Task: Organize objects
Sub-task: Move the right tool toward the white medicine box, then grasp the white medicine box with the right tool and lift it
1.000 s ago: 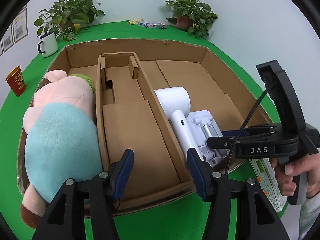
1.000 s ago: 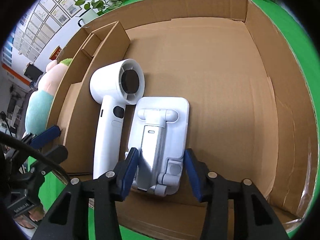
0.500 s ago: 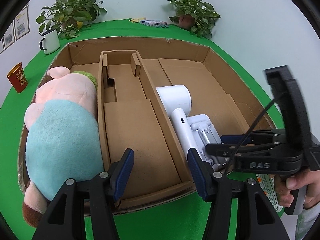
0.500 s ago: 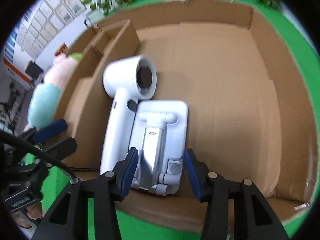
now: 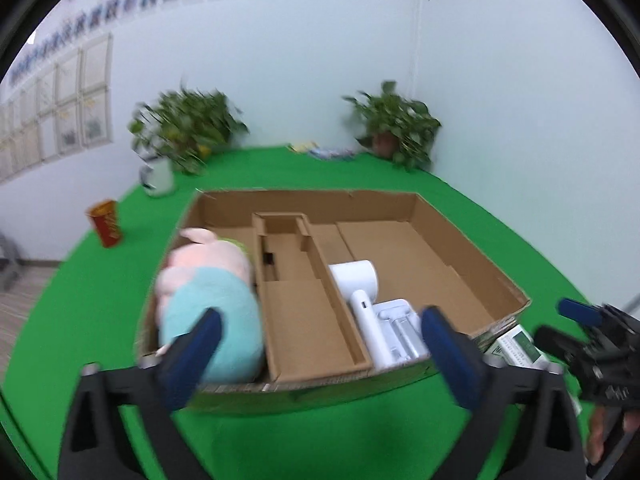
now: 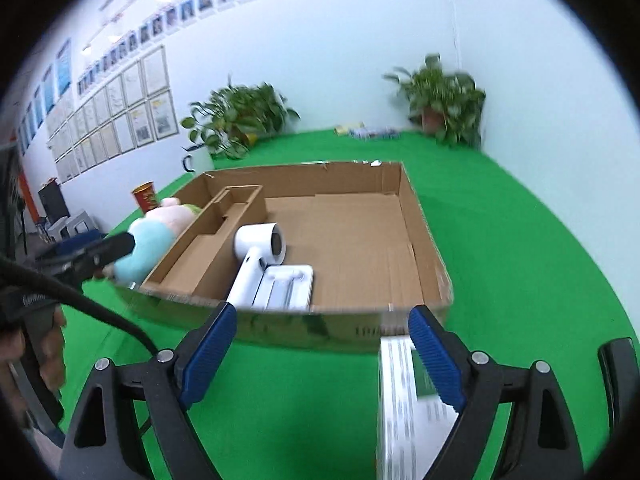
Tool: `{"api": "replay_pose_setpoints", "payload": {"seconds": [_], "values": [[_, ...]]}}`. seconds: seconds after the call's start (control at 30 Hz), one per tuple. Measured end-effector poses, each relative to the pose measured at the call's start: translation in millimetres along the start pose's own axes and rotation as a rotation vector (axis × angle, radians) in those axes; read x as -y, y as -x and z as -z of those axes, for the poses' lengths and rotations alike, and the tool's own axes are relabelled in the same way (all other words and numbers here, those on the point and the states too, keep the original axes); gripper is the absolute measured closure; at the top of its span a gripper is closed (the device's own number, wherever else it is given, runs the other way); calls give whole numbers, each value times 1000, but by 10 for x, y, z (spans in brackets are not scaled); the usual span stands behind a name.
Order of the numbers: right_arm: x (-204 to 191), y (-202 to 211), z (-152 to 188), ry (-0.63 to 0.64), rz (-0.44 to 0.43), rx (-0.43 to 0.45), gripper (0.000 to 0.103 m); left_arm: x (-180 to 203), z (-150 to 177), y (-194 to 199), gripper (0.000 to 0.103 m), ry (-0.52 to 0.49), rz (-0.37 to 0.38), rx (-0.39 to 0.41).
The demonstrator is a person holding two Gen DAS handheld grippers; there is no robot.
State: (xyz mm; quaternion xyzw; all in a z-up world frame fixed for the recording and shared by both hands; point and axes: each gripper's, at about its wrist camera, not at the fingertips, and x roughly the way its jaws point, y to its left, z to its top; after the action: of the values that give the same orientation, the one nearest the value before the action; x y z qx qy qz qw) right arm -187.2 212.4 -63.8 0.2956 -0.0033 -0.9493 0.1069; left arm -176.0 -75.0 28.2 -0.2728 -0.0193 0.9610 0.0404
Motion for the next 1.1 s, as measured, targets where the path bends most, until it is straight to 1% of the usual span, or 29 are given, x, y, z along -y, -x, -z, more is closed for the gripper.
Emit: {"api": "replay_pose_setpoints", "payload": {"seconds": [0.03,0.1,0.17,0.27,0.37,0.43,0.5,0.53,0.57,0.63,0.67,0.7,0.83,0.87,0.93,0.97,1.03,1.1], "values": [[-10,52,83,10,14,12,15,26,62,102,1,-5,-24,13],[66,110,247,10,48,1,15,50,196,239,1,7,-31,9],[208,114,388,-3,82,-59,15,74,330,301,1,33,-35,-21],[372,13,546,-36,79,-158,15,98,465,373,1,51,-39,-26],[496,-29,638,-45,110,-206,15,139,543,385,1,55,-22,-42],[562,-137,672,-85,99,-257,15,172,571,370,1,44,-13,-54],[539,-211,722,-77,74,-290,17,202,603,352,1,40,-8,-69],[493,-229,758,-57,72,-299,21,202,615,341,1,43,1,-78],[445,-237,780,-40,74,-306,34,196,638,342,1,46,14,-85],[353,-232,798,-18,85,-314,38,177,651,327,1,53,30,-95],[311,-203,792,-26,70,-307,39,163,662,317,1,62,41,-102],[267,-157,780,-45,34,-298,39,148,673,307,1,74,63,-112],[-41,-5,742,-76,-97,-261,39,94,741,250,1,122,205,-164],[-116,7,743,-76,-117,-261,39,85,766,227,1,131,232,-175],[-281,-1,782,-51,-160,-278,38,77,823,182,1,148,262,-199],[-347,-26,798,-28,-162,-288,38,73,849,152,1,158,276,-217],[-441,-61,859,21,-133,-309,38,62,898,96,1,180,316,-248],[-486,-49,902,45,-133,-320,35,56,947,38,1,200,357,-274]]}}
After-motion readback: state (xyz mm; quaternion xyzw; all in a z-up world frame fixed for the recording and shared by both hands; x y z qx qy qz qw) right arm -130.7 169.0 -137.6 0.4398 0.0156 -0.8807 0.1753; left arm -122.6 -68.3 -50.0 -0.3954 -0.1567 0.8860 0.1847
